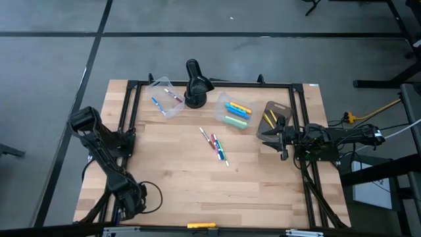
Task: Pick & Place Markers
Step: Put the bottom blue marker in the left transparent bin
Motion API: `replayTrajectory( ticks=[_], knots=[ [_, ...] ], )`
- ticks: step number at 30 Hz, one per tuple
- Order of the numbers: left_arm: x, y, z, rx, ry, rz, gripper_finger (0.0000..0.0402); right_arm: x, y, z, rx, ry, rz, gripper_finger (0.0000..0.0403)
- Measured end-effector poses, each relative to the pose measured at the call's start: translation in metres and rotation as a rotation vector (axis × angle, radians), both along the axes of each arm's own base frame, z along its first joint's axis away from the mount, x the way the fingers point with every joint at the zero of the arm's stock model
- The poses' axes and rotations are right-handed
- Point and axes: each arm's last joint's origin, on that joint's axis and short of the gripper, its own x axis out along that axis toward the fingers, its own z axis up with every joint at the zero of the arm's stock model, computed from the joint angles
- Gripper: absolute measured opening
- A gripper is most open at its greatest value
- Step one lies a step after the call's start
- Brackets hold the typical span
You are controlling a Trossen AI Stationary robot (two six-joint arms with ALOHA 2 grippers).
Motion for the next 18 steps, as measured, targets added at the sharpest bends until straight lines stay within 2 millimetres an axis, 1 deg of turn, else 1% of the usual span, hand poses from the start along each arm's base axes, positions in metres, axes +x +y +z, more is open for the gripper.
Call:
replayTrajectory(
  ticks=[6, 11, 18],
  knots=[
    [0.006, -0.005, -0.010, -0.043, -0.029, -0.072, 0.0002, 0.000, 0.000, 0.000, 0.000, 0.000, 0.000, 0.0194],
    [0.002, -0.007, -0.017, -0.070, 0.024, -0.154, 0.0002, 0.000, 0.000, 0.000, 0.000, 0.000, 0.001, 0.0194],
    [-0.005, -0.014, -0.023, -0.083, 0.043, -0.199, 0.0001, 0.000, 0.000, 0.000, 0.000, 0.000, 0.000, 0.0194]
  ],
)
